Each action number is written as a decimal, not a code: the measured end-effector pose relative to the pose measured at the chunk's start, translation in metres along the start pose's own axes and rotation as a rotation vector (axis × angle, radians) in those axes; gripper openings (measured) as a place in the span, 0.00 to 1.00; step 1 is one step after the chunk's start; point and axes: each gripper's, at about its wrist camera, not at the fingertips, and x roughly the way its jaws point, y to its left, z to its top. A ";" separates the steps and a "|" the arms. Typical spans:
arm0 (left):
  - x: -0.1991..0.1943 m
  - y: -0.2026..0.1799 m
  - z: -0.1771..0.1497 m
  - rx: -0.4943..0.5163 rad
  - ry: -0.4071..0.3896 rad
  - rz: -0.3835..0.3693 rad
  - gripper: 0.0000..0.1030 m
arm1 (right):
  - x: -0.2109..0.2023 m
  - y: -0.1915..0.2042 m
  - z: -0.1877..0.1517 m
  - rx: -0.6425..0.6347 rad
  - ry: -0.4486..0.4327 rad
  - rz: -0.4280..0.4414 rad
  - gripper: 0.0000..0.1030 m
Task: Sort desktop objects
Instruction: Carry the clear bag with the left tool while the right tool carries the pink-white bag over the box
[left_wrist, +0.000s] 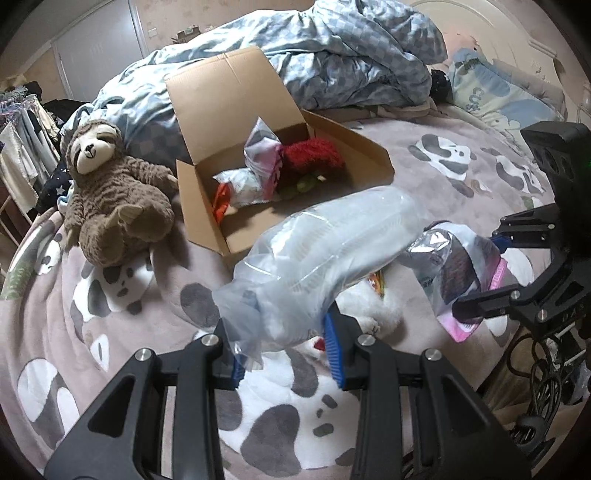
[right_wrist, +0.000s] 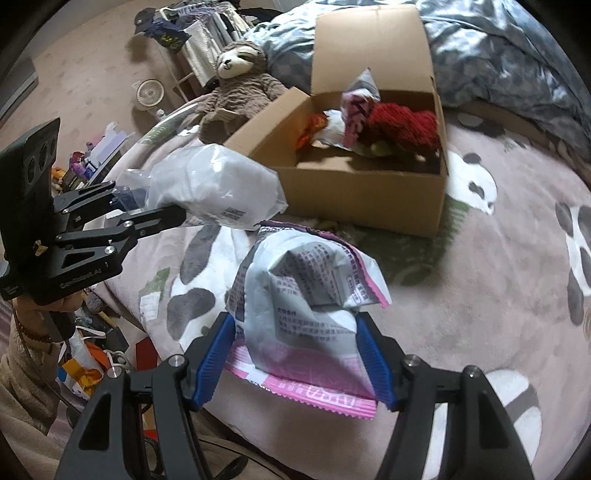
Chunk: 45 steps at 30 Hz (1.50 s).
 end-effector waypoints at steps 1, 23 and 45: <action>0.000 0.001 0.003 0.000 -0.002 0.004 0.31 | -0.001 0.001 0.003 -0.003 -0.002 0.001 0.66; 0.034 0.038 0.063 -0.036 -0.023 0.043 0.32 | 0.001 -0.014 0.082 -0.011 -0.048 -0.004 0.66; 0.097 0.071 0.120 -0.090 -0.013 0.062 0.32 | 0.017 -0.057 0.174 -0.003 -0.108 -0.050 0.66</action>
